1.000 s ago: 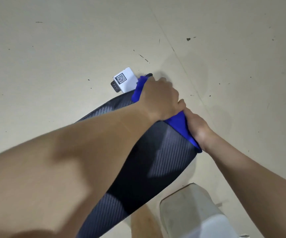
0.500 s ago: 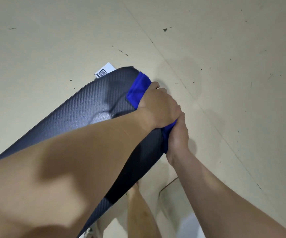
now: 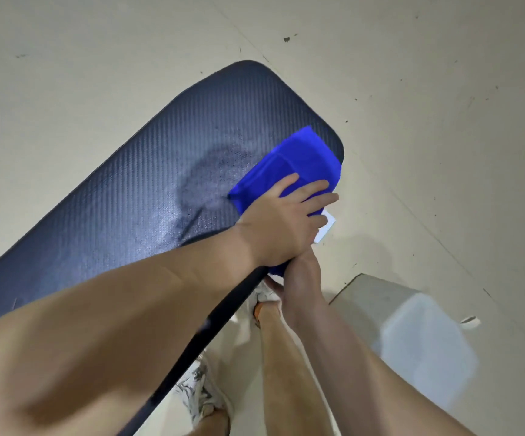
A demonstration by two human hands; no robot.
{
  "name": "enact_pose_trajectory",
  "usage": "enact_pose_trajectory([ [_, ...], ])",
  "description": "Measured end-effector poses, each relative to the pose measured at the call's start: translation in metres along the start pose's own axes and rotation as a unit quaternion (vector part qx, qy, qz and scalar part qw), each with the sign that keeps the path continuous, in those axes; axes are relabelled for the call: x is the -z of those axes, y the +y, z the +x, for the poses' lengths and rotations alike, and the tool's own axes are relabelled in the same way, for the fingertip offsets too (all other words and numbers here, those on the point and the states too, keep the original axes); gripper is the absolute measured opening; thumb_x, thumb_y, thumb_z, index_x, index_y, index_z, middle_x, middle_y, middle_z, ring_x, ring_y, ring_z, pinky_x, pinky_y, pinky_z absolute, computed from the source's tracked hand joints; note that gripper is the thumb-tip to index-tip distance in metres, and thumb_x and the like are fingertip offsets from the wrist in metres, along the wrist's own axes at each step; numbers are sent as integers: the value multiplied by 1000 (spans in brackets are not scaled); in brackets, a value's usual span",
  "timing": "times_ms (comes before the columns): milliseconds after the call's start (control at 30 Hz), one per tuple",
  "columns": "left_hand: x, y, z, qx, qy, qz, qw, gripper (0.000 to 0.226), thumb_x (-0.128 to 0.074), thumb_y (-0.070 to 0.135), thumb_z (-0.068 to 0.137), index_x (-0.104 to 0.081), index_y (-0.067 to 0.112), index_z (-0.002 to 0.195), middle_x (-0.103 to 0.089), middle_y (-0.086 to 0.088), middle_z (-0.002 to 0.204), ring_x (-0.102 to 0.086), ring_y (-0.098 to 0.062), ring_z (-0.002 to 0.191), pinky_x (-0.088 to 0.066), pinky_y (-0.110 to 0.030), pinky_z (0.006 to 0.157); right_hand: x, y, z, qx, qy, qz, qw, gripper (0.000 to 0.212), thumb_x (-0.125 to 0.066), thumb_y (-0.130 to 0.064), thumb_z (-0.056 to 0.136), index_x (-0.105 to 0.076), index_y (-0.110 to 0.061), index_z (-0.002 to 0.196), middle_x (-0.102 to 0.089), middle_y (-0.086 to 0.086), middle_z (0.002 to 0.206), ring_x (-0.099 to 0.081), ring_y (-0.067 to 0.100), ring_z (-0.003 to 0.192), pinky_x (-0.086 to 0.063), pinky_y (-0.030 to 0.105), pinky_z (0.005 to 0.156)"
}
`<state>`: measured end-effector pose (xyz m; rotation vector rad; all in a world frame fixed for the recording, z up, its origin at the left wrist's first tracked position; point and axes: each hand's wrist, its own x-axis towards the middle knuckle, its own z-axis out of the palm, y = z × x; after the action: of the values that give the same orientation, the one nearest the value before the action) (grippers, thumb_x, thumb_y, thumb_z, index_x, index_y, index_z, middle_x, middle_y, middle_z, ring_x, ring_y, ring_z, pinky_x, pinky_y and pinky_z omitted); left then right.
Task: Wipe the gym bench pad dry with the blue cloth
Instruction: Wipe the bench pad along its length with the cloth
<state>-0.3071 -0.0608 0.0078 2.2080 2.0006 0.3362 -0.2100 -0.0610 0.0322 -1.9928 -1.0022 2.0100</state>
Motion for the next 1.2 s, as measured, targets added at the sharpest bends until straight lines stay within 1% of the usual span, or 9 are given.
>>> enact_pose_trajectory([
  [200, 20, 21, -52, 58, -160, -2, 985, 42, -35, 28, 99, -35, 39, 139, -3, 16, 159, 2, -10, 146, -2, -43, 116, 6, 38, -25, 31, -39, -122, 991, 13, -45, -21, 90, -54, -18, 99, -65, 3, 97, -62, 21, 84, -51, 33, 70],
  [267, 25, 20, -52, 81, -109, -39, 990, 45, -42, 23, 94, -41, 37, 137, -19, 13, 157, -19, -11, 143, -21, -45, 108, 11, 31, -20, 68, -12, -158, 985, 2, -50, -13, 84, -51, -14, 85, -58, 4, 78, -53, 18, 65, -45, 25, 53],
  [367, 37, 8, -33, 134, -28, -39, 990, 50, -65, 13, 76, -58, 20, 125, -49, -7, 140, -53, -29, 112, -47, -42, 68, 18, 9, -7, 81, 64, -182, 978, 16, -54, -7, 81, -42, -17, 81, -48, -1, 77, -43, 16, 61, -37, 27, 54],
  [567, 46, -6, -10, 246, -53, -146, 957, 34, -67, 20, 82, -55, 17, 113, -56, -9, 107, -53, -29, 100, -45, -40, 84, 28, -27, 19, 126, 169, -126, 969, 14, -50, -10, 80, -44, -22, 76, -52, 0, 80, -48, 20, 69, -47, 38, 68],
  [667, 58, -6, 2, 280, -11, -189, 941, 23, -61, 12, 80, -61, 20, 102, -57, -2, 97, -54, -23, 92, -31, -27, 72, 27, -37, 25, 12, 71, -20, 997, 2, -54, -28, 88, -54, -27, 89, -55, -3, 95, -56, 16, 90, -50, 37, 83],
  [833, 62, -20, 15, 301, 74, -170, 935, 24, -56, 5, 80, -64, 20, 97, -44, 4, 91, -46, -16, 78, -28, -23, 63, 5, -44, 38, -66, -64, 189, 978, 38, -50, -51, 85, -65, -21, 104, -71, 2, 100, -64, 24, 92, -51, 38, 87],
  [967, 61, -33, 29, 322, 117, -150, 927, 39, -45, 1, 82, -61, 20, 113, -51, -1, 108, -48, -22, 97, -43, -29, 76, -10, -37, 38, -29, -41, 178, 983, 56, -38, -71, 87, -68, -28, 106, -76, -4, 98, -72, 20, 93, -58, 43, 84],
  [1067, 41, -26, 22, 219, 78, -105, 967, 33, -43, 19, 88, -62, 20, 115, -56, -4, 120, -51, -25, 109, -49, -42, 83, -19, -33, 34, 32, -8, 155, 987, 49, -42, -65, 90, -68, -26, 106, -76, -8, 91, -72, 15, 90, -59, 36, 83],
  [1200, 9, -16, -19, 207, 1, -7, 978, 48, -27, 40, 96, -37, 32, 143, -27, -1, 156, -22, -19, 144, -18, -39, 114, -25, -22, 30, 97, 12, 100, 990, 44, -44, -59, 92, -68, -24, 106, -75, -8, 98, -71, 9, 93, -56, 32, 86],
])
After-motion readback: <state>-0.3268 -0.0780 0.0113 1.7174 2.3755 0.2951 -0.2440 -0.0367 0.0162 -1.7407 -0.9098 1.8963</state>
